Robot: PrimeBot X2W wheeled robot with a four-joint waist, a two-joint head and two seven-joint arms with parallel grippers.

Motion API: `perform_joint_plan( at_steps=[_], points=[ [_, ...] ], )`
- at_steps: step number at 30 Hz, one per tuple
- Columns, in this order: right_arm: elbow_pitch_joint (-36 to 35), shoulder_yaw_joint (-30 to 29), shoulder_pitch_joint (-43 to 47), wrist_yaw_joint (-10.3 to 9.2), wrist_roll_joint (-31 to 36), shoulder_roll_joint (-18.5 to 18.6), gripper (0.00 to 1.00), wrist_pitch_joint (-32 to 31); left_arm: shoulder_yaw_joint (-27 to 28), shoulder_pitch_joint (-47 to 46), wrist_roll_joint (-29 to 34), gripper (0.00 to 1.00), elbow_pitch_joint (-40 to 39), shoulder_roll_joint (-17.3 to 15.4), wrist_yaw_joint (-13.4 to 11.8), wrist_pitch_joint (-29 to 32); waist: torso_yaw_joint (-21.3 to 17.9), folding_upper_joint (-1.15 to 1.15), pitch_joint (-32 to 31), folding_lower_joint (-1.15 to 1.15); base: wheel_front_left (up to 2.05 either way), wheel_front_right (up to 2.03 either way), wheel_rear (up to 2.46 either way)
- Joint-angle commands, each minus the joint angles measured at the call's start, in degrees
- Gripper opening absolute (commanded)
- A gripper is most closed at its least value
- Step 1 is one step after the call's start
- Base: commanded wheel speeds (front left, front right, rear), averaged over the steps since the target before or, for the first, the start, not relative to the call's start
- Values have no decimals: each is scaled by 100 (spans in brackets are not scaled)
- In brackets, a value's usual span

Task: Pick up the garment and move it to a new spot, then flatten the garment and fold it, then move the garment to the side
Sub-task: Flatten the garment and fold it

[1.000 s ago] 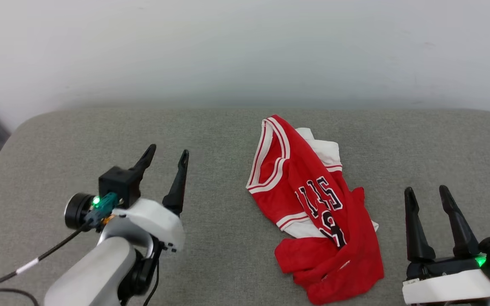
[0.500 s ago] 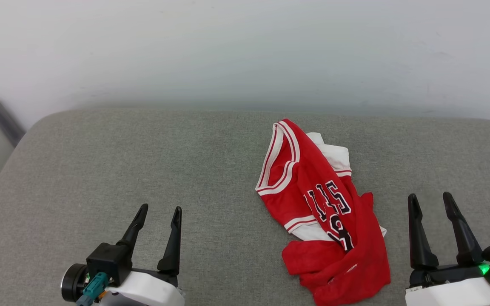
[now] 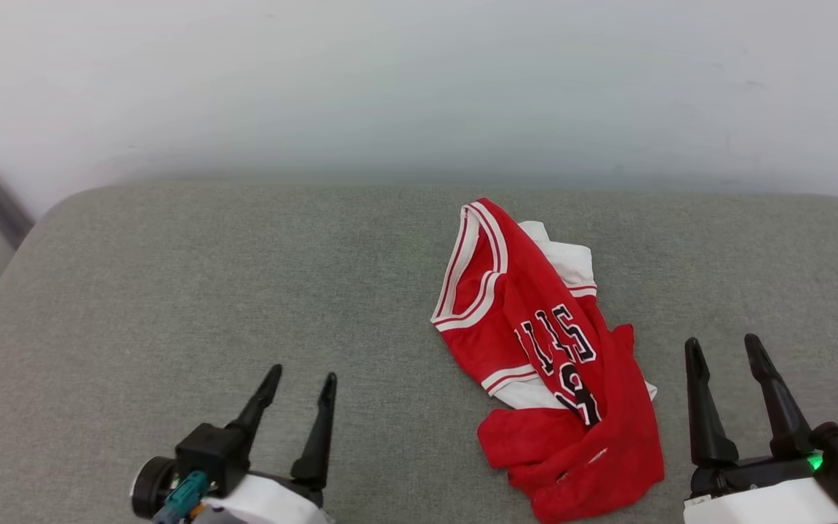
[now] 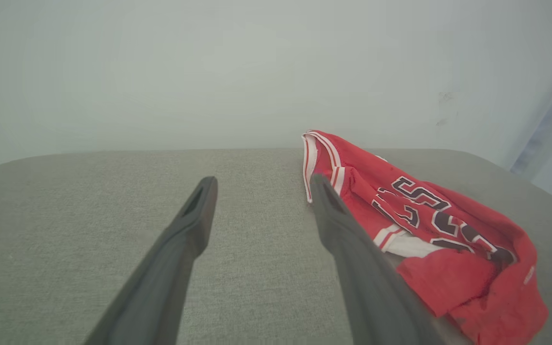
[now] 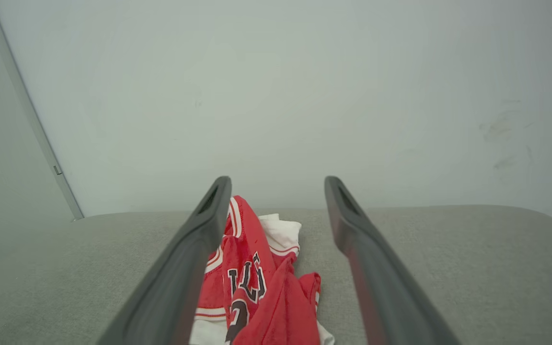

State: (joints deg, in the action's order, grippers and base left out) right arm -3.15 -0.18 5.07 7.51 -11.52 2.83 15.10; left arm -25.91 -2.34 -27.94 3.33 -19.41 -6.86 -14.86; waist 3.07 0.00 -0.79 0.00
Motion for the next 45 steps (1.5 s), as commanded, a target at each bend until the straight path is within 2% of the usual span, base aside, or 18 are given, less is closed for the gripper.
perform_joint_plan(
  at_steps=[1,6,12,15,21,26,33,37,38,39,40,45],
  points=[
    [23,31,77,-4,58,9,100,9,-70,-108,-14,100,13,29,64,92,-31,0,34,0,0,0,0],
    [7,67,-20,-4,119,9,100,9,-316,-631,-109,100,-135,-36,232,1061,-140,0,278,0,0,0,0],
    [-25,121,-217,-4,155,9,100,9,-715,-1604,-225,100,-199,-187,472,2940,-322,0,779,0,0,0,0],
    [-37,172,-311,-4,181,8,100,9,-1046,-2222,-58,100,-219,-306,697,3811,-443,0,1029,0,0,0,0],
    [-84,259,-499,-4,82,9,100,9,-1423,-3006,-201,100,-101,-71,992,4958,-718,0,1438,0,0,0,0],
    [-117,294,-629,-4,-14,9,100,9,-1656,-3470,-242,100,207,93,1140,5482,-905,0,1766,0,0,0,0],
    [-75,395,-763,-3,-98,8,100,9,-1921,-3868,-304,100,744,231,1292,5739,-1060,0,2122,0,0,0,0],
    [-62,397,-809,-4,-130,8,100,9,-2158,-3887,-445,100,1049,162,1381,5913,-1094,0,2212,0,0,0,0],
    [-58,393,-823,-4,-132,8,100,9,-2201,-3859,-472,54,1132,131,1383,5931,-1094,0,2225,0,0,0,0],
    [-50,394,-831,-4,-137,8,100,9,-2235,-3840,-499,14,1210,102,1391,5915,-1092,0,2233,0,0,0,0],
    [-28,399,-834,-4,-143,8,100,9,-2272,-3818,-478,0,1277,70,1398,5868,-1083,0,2214,0,0,0,0],
    [125,410,-745,-4,-154,9,100,9,-2400,-3549,-540,0,1401,56,1425,5404,-976,0,1882,0,0,0,0]
  ],
)
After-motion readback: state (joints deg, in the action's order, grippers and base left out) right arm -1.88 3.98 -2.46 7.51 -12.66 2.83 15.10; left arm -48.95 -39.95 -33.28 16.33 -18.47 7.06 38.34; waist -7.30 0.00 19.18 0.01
